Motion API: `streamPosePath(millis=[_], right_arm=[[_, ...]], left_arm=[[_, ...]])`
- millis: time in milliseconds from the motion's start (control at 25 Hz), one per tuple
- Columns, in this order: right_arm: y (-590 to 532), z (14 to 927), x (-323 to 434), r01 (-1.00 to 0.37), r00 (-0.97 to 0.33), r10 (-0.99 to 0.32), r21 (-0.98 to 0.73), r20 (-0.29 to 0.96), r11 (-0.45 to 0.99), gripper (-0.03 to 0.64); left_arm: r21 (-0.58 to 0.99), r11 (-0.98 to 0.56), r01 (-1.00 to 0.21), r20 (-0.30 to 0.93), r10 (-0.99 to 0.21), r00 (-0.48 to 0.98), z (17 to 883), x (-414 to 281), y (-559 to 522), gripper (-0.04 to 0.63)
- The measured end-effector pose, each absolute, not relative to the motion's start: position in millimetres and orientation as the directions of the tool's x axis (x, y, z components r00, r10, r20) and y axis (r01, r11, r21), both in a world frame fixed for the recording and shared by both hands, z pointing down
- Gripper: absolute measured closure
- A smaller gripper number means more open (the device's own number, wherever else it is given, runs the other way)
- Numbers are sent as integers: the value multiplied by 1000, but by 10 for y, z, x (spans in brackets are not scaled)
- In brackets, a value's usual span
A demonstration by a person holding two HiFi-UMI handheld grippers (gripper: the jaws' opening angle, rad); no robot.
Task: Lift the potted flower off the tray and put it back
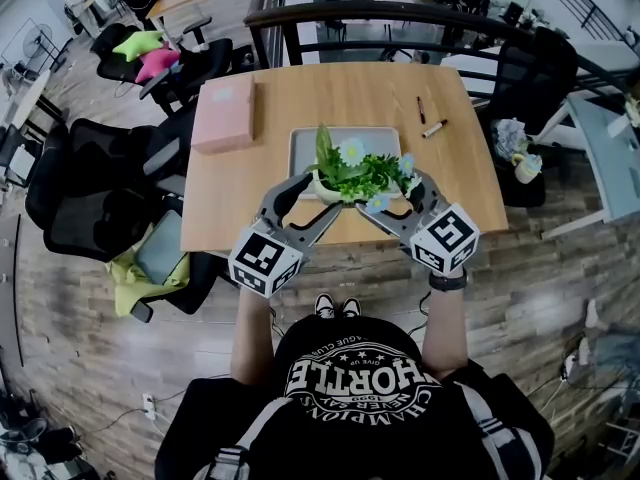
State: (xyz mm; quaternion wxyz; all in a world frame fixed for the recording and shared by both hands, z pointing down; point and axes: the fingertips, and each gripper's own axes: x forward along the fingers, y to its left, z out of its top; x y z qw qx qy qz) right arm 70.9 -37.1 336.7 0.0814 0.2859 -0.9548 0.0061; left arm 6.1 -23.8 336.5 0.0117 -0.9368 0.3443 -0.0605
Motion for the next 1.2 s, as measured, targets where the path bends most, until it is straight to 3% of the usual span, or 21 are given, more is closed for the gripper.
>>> streamPosePath(millis=[1200], right_arm=[[-884,3822,852,-578,-798,-563,-8,212,816,261]], left_arm=[[-55,-787,-614,158,-614,773,3802,216,-769,313]])
